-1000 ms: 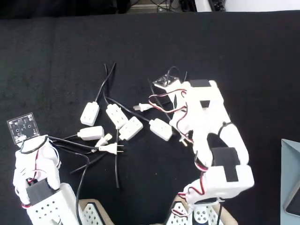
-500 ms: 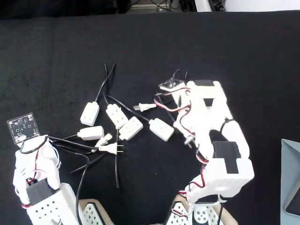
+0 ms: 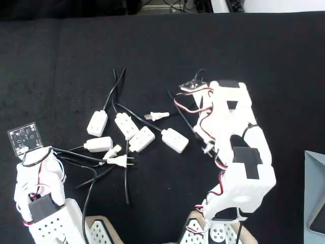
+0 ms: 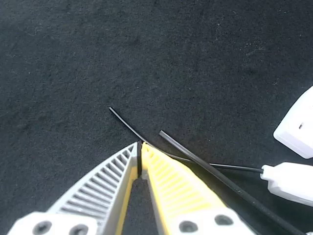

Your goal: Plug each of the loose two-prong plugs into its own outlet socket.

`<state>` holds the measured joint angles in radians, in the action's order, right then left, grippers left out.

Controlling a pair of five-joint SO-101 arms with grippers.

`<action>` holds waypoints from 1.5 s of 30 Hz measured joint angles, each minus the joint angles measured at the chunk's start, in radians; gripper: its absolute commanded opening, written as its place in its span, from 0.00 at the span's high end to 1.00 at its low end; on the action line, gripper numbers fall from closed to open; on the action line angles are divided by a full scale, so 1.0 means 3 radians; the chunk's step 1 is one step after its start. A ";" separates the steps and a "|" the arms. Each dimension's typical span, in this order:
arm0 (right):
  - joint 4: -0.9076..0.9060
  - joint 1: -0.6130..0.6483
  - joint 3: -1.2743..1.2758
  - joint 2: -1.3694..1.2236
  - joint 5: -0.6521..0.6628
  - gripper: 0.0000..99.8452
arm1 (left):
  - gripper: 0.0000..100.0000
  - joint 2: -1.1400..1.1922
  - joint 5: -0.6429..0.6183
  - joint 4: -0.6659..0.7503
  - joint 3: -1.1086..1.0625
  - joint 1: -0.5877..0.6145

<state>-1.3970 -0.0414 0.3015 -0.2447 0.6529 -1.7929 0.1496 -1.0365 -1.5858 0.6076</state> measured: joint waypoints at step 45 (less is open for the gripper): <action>-0.0128 -0.0184 -0.0133 -0.0056 0.0020 0.87 | 0.97 0.0000 0.0000 0.0000 0.0000 0.0000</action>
<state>-1.4354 -0.0967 0.2616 -0.2616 0.6590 -1.7929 0.1496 -1.0365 -1.5858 0.6076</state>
